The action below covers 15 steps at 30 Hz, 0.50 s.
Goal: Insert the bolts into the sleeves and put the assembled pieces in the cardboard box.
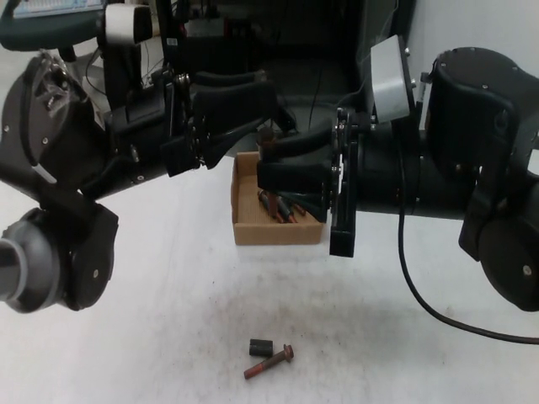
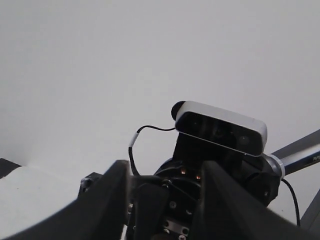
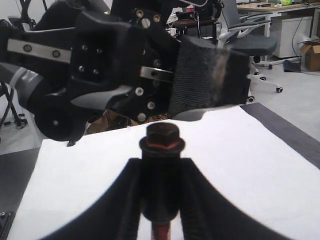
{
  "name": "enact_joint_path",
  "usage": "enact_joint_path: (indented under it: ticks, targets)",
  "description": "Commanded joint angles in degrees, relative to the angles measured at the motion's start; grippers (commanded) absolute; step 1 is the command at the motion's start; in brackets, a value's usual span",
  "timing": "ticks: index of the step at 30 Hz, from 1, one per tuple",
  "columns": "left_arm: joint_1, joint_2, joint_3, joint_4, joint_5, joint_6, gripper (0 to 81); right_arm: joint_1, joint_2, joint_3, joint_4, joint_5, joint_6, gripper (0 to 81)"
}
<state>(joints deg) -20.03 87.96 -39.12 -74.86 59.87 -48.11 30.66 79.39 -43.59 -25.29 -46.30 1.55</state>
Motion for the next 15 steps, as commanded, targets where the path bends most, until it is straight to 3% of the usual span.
enact_joint_path:
  ticks: [1, 4, 8, 13, 15]
  targets:
    - [0.95, -0.87, -0.46, -3.75, -1.43, -0.37, 42.8, 0.02, -0.42, -0.68, -0.64, -0.09, -0.31, 0.8]
    - [2.66, -2.21, -0.88, -4.55, -2.99, 1.23, 35.2, 0.02, -0.42, -0.68, -0.60, 1.67, -0.31, 0.8]
    - [5.90, -5.24, -0.91, -2.11, -2.42, 9.30, 1.2, -0.68, -0.42, -0.68, -0.60, 2.31, -0.04, 0.8]
    - [8.71, -8.45, -0.91, 13.30, -3.03, 22.25, 0.3, -2.29, -0.42, -0.68, -0.60, 6.95, 0.18, 0.8]
    - [9.17, -8.99, -0.91, 22.44, -7.59, 30.85, 0.3, -2.89, -0.42, -0.68, -0.14, 8.67, 0.18, 0.8]
